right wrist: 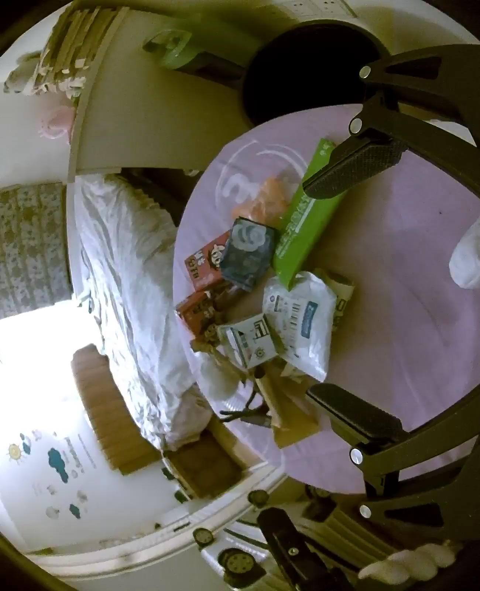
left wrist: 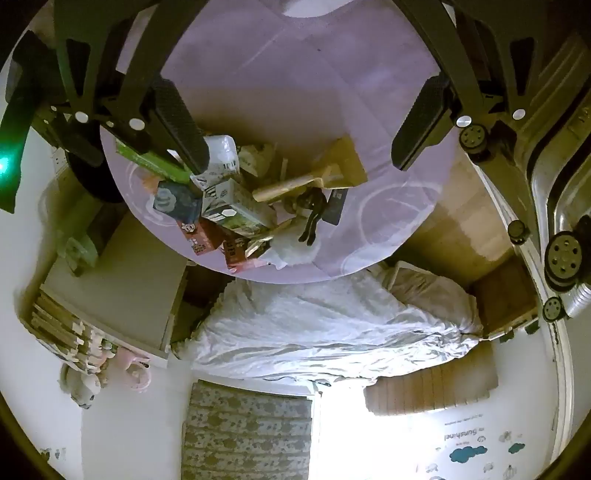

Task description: Collect trash

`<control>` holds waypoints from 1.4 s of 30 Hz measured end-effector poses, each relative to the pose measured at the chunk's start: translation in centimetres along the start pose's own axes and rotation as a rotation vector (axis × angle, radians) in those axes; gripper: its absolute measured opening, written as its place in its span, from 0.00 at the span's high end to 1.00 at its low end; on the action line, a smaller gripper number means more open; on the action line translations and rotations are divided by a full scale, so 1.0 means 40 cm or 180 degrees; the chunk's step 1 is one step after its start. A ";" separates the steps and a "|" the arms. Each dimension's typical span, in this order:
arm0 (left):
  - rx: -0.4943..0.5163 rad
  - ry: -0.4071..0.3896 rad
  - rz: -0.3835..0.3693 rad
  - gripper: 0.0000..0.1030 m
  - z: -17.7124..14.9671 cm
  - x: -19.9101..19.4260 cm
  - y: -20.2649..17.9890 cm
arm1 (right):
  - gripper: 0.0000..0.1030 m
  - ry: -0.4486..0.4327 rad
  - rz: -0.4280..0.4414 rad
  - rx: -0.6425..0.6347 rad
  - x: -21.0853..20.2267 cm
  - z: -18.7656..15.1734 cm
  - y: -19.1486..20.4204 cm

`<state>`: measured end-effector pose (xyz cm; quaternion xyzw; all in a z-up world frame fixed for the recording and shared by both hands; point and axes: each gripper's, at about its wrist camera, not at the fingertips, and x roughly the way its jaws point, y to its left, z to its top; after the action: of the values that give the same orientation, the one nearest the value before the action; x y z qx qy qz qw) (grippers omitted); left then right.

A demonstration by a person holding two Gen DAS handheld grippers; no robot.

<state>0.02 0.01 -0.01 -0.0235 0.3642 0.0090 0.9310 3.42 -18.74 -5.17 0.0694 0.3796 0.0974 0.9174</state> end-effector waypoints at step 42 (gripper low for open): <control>-0.0175 0.0282 0.0080 0.05 -0.065 0.105 0.053 | 0.05 -0.0440 -0.0228 -0.0170 -0.029 0.015 0.078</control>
<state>1.28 1.98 -4.84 -0.0448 0.4049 0.0297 0.9128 2.66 -16.02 -3.31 0.0378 0.3148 0.0696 0.9458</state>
